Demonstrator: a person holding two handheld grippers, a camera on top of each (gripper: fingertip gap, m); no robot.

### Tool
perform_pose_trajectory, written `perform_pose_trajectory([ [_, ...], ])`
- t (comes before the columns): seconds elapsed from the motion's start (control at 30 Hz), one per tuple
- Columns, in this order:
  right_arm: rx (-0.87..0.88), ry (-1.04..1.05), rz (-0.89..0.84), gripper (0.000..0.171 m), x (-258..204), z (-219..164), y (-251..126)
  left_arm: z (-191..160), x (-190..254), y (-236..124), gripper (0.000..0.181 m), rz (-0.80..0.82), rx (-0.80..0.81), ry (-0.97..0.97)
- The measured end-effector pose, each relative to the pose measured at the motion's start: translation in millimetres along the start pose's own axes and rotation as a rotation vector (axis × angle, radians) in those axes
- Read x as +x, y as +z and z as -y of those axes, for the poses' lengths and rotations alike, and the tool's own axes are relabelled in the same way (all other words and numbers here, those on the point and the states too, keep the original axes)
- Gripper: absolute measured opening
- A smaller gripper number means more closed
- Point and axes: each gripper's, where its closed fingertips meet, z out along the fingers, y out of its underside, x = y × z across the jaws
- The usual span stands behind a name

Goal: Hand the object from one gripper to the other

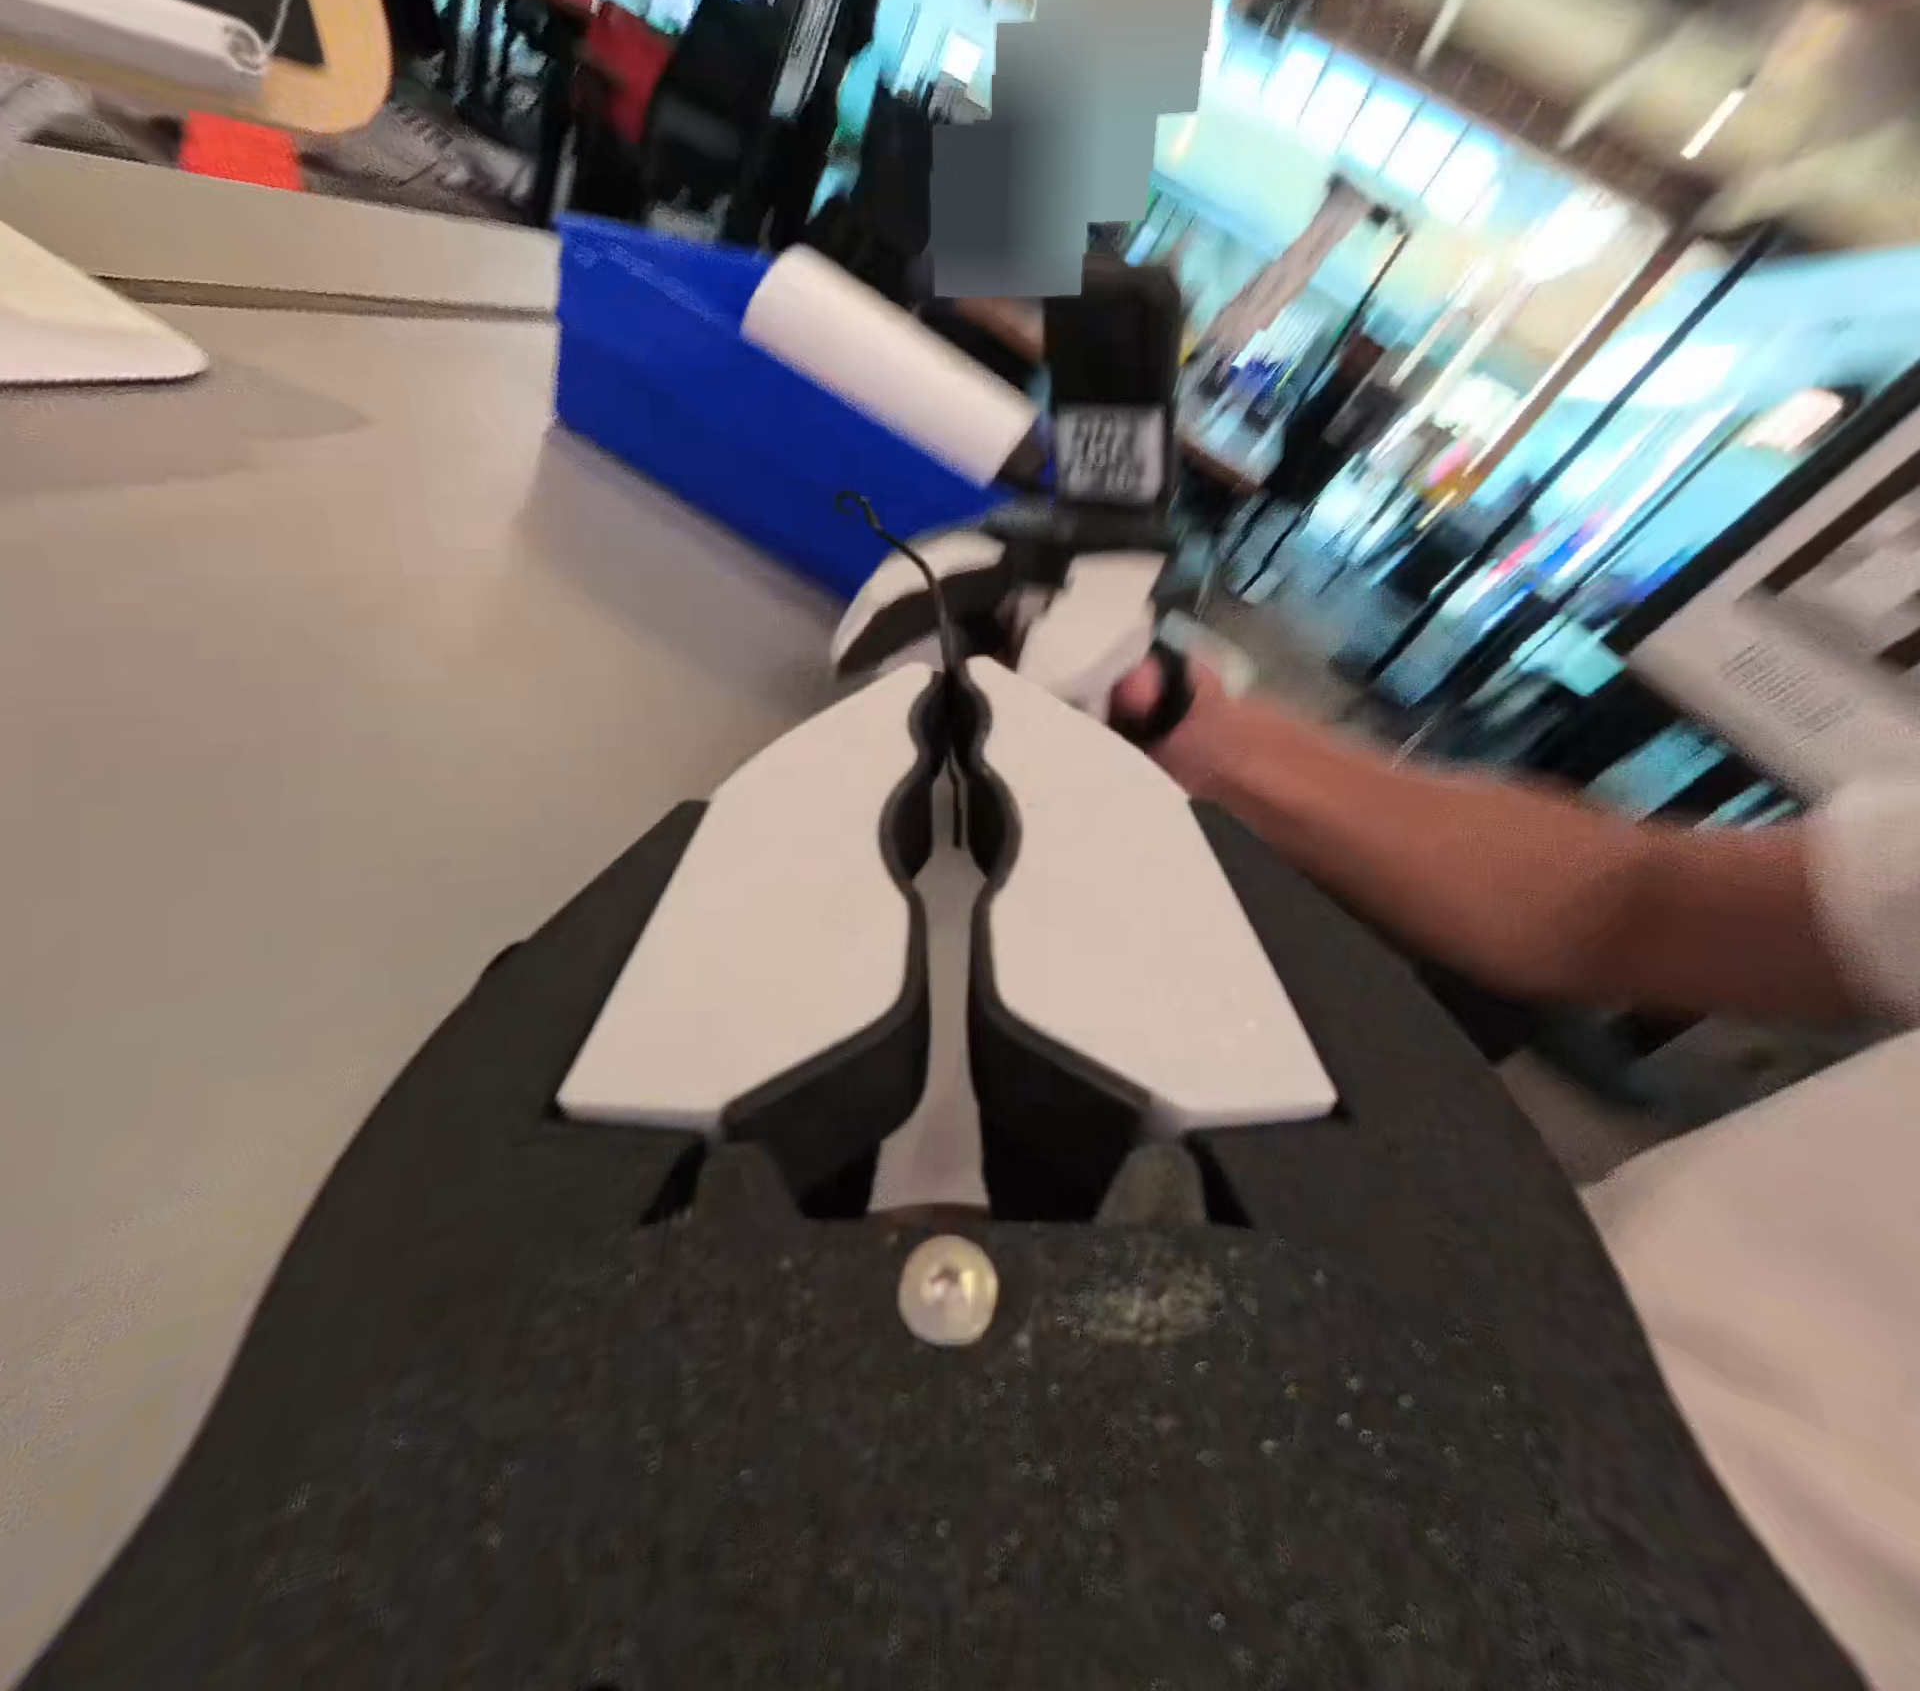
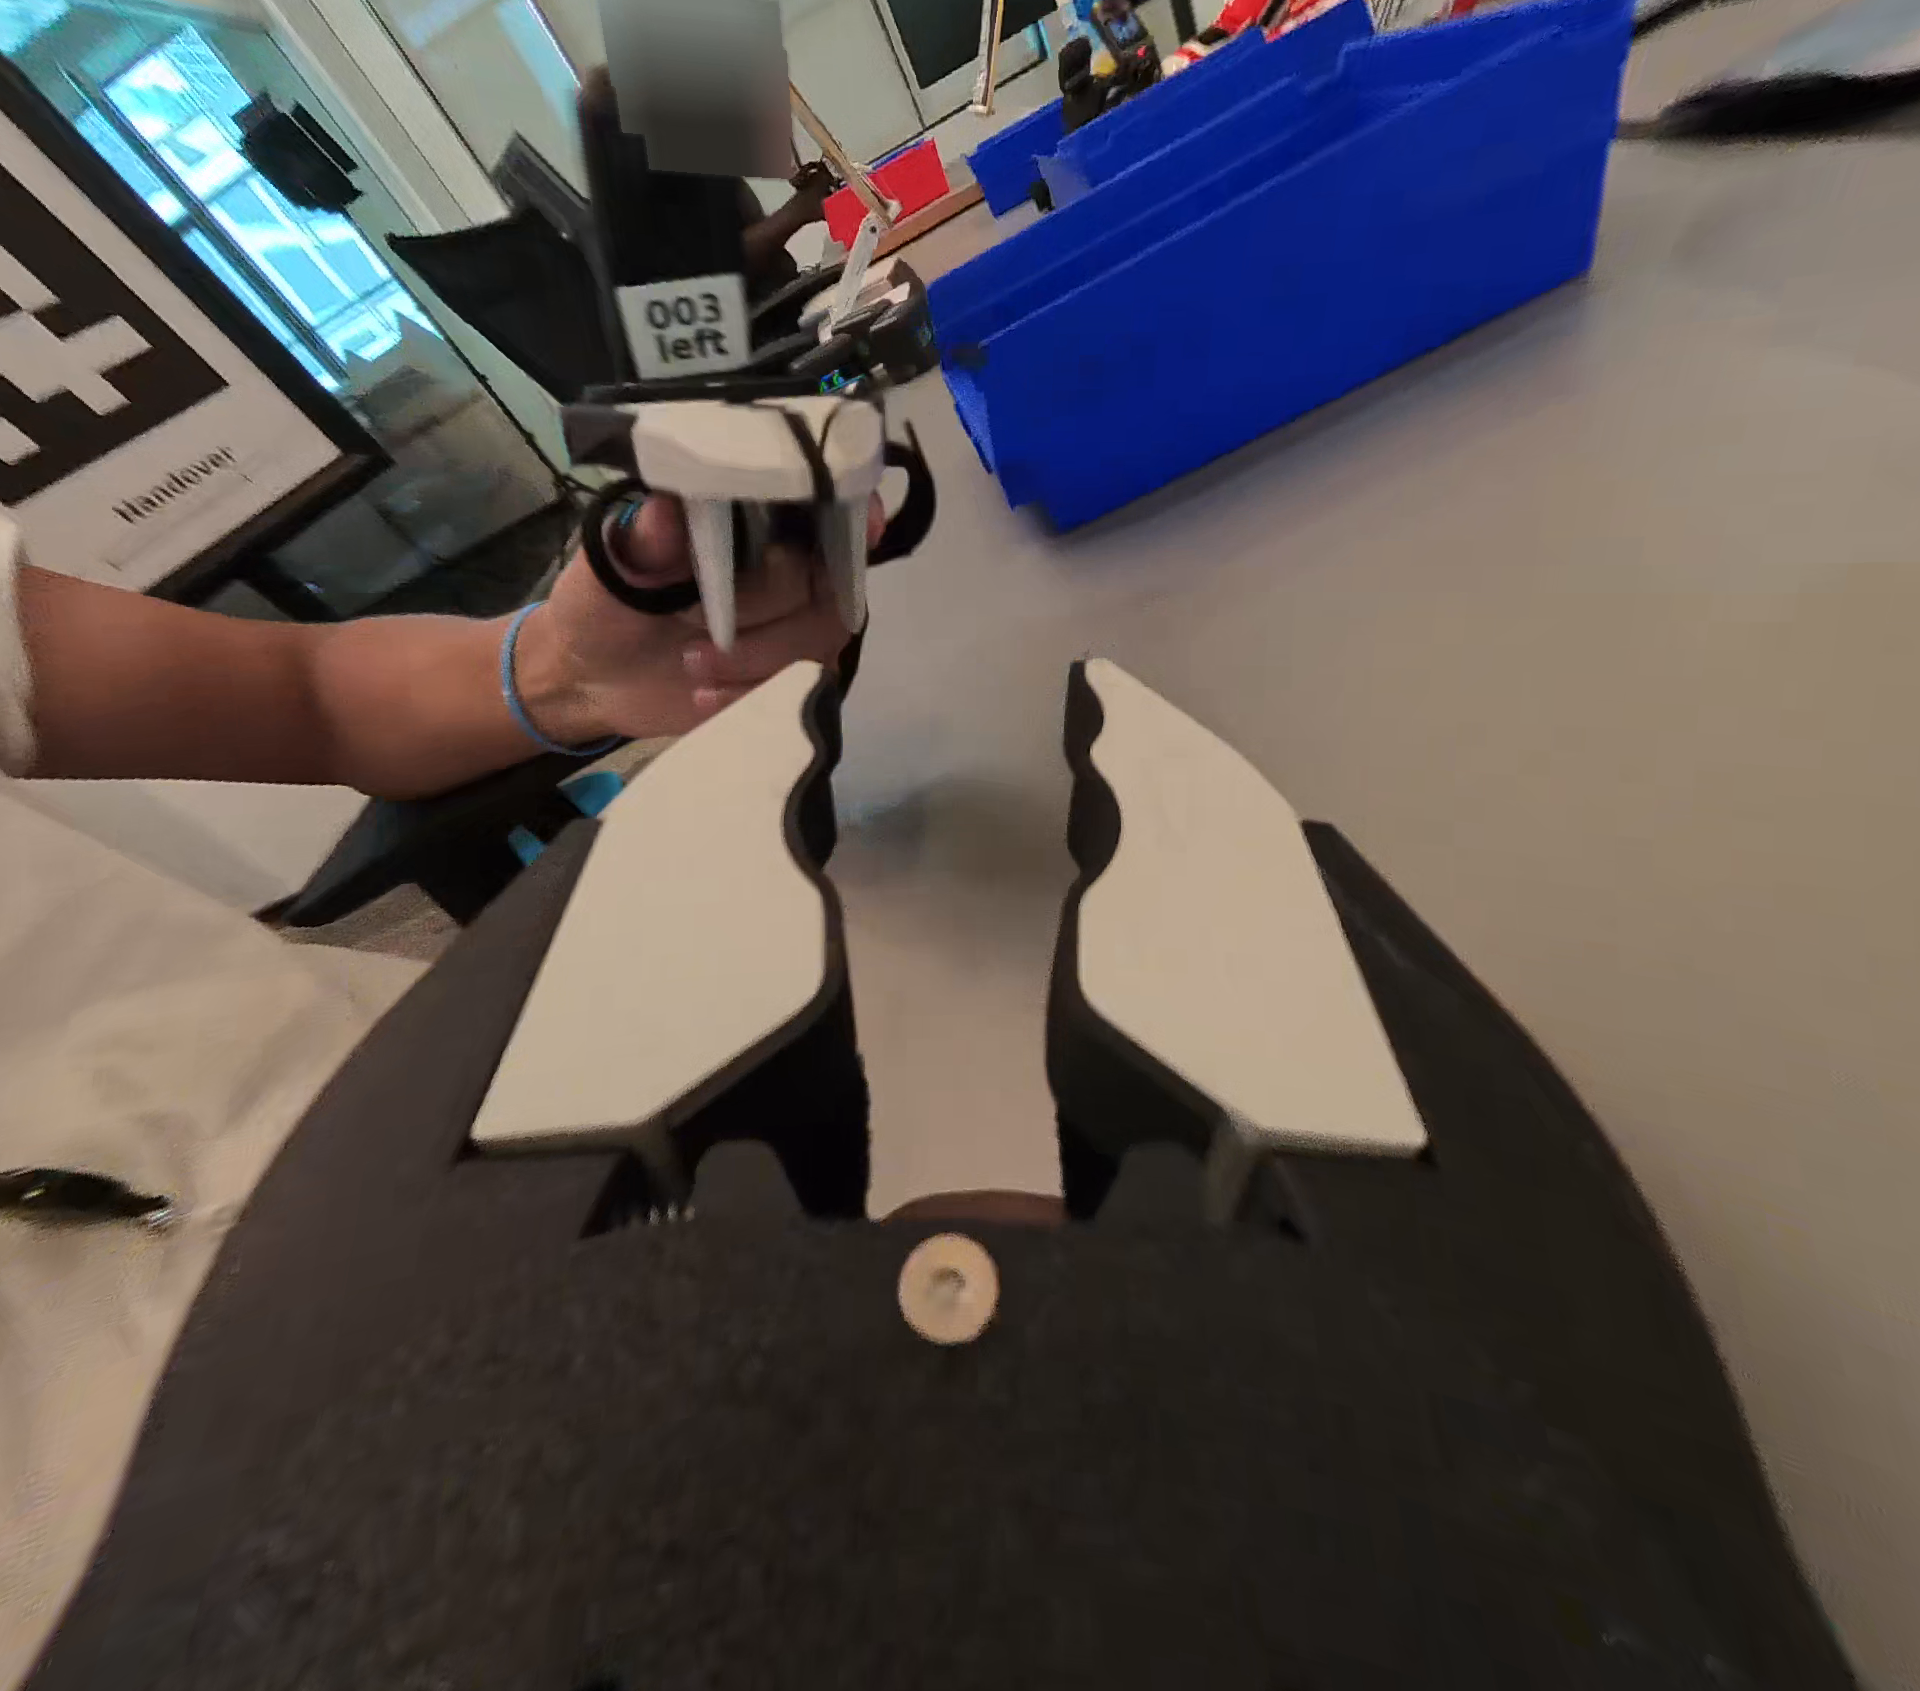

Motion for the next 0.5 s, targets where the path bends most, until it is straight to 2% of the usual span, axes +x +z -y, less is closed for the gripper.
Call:
perform_pose_trajectory([
  [0.1, 0.064, -0.028, 0.026, 0.035, -23, 3, 24, 11, 10, -2, 0.0, -0.128, 0.133, -0.176],
  [0.23, 0.131, 0.042, 0.121, 0.027, -40, 12, 36, 12, 13, -1, 0.0, -0.154, 0.155, -0.167],
  [0.37, 0.087, 0.066, 0.134, 0.024, -41, 4, 42, 8, 14, 2, 0.0, -0.163, 0.139, -0.164],
  [0.5, 0.081, 0.044, 0.117, 0.001, -41, 2, 43, 5, 12, 4, 0.0, -0.155, 0.122, -0.153],
])
